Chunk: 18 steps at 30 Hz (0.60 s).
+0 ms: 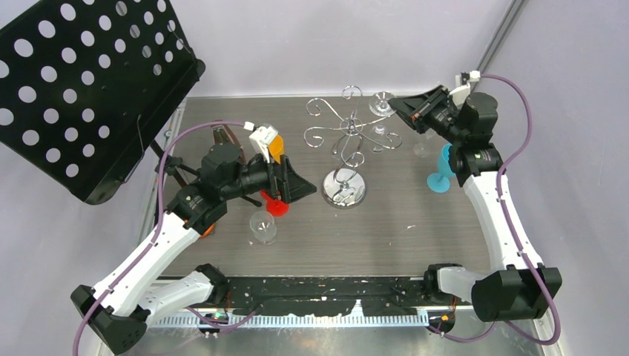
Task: Take the wine glass off the wine glass rack
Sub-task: Pick up the wine glass from the wine rack.
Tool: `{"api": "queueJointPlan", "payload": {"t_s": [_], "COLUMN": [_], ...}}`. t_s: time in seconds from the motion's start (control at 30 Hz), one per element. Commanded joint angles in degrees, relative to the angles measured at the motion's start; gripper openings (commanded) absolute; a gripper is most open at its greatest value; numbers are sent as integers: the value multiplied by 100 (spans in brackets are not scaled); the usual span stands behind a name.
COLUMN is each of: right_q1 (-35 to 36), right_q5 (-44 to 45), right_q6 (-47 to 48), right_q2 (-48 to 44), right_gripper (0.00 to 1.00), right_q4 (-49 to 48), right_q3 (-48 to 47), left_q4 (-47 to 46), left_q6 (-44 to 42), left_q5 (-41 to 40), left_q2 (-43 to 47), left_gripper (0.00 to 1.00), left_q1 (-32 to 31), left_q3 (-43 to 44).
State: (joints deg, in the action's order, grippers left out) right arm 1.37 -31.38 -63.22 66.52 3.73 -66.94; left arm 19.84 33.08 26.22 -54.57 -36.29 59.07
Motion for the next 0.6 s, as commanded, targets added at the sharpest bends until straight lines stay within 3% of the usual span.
{"api": "queueJointPlan", "payload": {"t_s": [0.0,0.57], "right_q1": [311,520], "right_q5": [93,993], "right_q6": [11,212], "right_q2": [151,958], "right_gripper": [6,6], "right_q4": [-408,-95], "right_q3": [-576,-1512], "left_q4": [-286,-54], "left_q6": [13,-50], "left_q5": [99,75], "left_q2": [176,297], "left_gripper": [82,82], "left_q1": [26,21], "left_q3": [-26,-72]}}
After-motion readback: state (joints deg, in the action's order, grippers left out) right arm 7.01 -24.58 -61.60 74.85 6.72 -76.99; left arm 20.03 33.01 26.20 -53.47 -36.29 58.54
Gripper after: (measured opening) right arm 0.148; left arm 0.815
